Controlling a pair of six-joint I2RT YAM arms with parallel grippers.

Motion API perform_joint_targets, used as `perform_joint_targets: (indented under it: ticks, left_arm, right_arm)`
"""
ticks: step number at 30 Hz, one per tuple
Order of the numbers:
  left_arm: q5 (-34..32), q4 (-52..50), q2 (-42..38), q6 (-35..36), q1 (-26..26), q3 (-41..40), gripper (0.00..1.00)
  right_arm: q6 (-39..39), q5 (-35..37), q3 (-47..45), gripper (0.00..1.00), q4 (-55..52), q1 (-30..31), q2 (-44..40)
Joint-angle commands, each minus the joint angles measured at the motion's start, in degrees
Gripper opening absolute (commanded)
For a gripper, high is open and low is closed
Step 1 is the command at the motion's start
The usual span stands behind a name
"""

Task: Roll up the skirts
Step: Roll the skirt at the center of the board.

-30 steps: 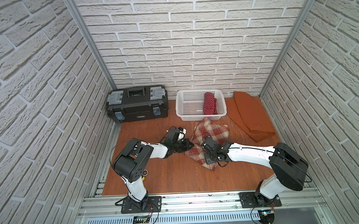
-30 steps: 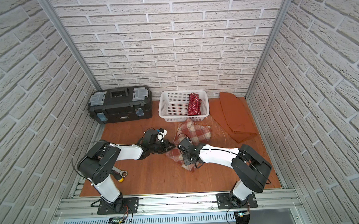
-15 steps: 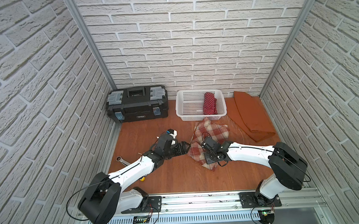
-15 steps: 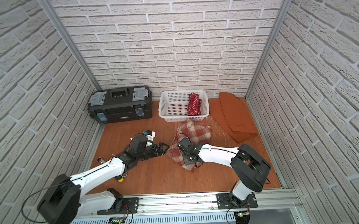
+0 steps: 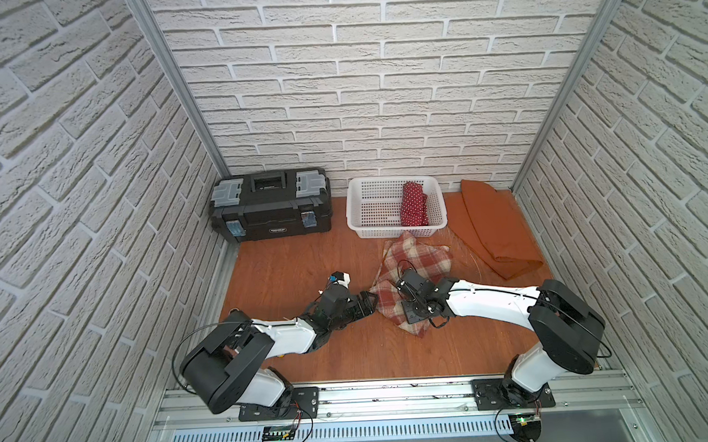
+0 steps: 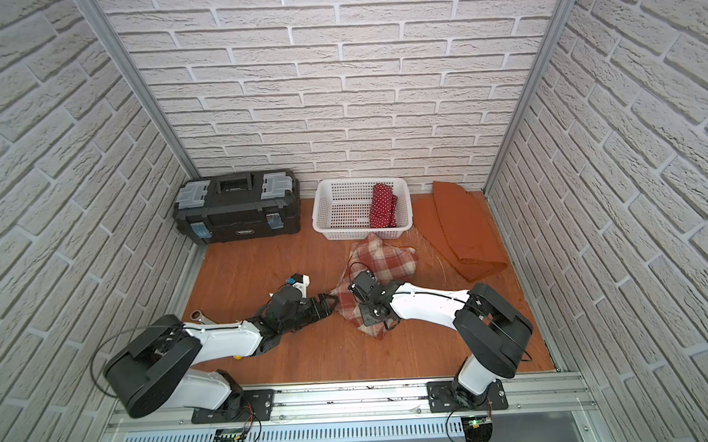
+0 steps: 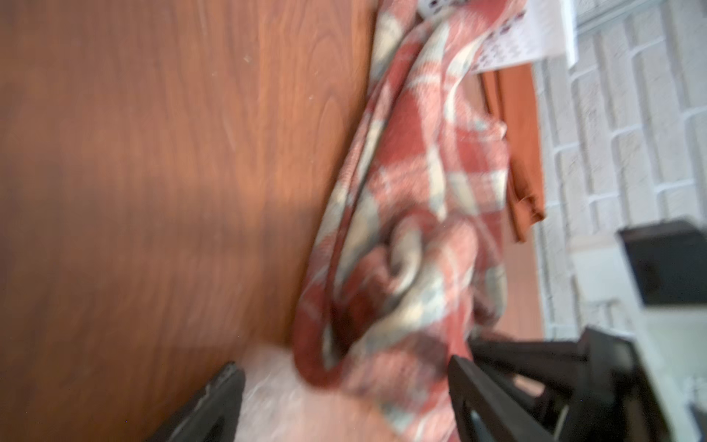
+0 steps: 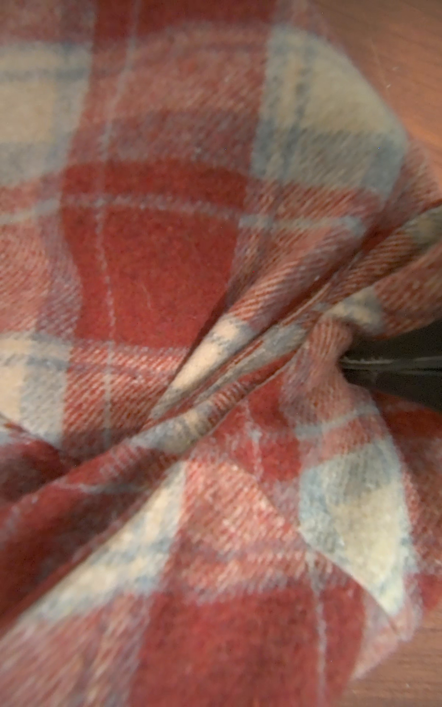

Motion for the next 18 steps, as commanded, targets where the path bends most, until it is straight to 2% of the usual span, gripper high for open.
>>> perform_joint_targets:
  ticks: [1,4,8,11,15,16,18]
  left_arm:
    - [2.8,9.3,6.9,-8.7,0.0,-2.7,0.81]
    - [4.4,13.4,12.3,-10.7,-1.0,-1.0,0.74]
    - [5.7,18.4,19.6,-11.1,-1.5,0.9,0.52]
    - [6.3,19.2,23.1,-9.1,-1.1,3.2,0.3]
    - [6.5,16.1,23.9,-4.9,-0.5,7.7,0.04]
    - [6.6,15.4,23.6,-4.5,-0.3,8.5,0.0]
    - [6.4,13.1,21.7,-3.1,0.0,9.4,0.0]
  right_arm:
    - [-0.2,1.4,-4.5,0.02,-6.6,-1.1,2.4]
    - [0.0,1.4,-4.4,0.02,-6.6,-1.2,2.7]
    - [0.1,2.1,-4.1,0.02,-7.1,-1.2,2.8]
    - [-0.2,2.8,-4.2,0.02,-8.2,-1.2,2.2]
    - [-0.2,3.0,-4.8,0.02,-9.5,-1.2,0.9]
    - [0.0,3.1,-5.0,0.02,-9.8,-1.2,0.5]
    - [1.2,2.6,-5.4,0.03,-11.5,-1.1,-1.1]
